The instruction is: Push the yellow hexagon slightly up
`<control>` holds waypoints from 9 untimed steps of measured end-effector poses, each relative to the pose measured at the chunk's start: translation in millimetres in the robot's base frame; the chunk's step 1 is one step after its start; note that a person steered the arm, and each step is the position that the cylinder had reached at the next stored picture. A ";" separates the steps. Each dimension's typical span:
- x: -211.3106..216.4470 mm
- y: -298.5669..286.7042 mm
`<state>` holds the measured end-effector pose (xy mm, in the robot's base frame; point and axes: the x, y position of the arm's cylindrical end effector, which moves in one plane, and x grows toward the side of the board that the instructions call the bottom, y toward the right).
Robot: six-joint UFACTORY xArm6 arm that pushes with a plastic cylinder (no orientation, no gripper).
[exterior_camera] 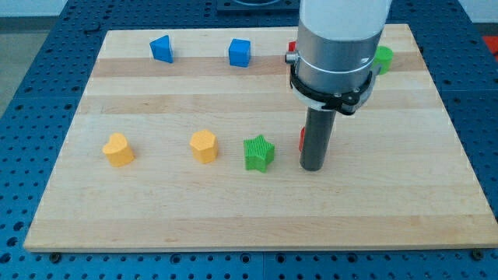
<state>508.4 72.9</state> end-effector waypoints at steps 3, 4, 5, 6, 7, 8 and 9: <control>7.1 0.0; 39.2 -5.8; 53.7 -46.3; 53.1 -101.5; 47.9 -134.9; 36.4 -142.6; 23.5 -154.9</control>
<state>531.9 -82.0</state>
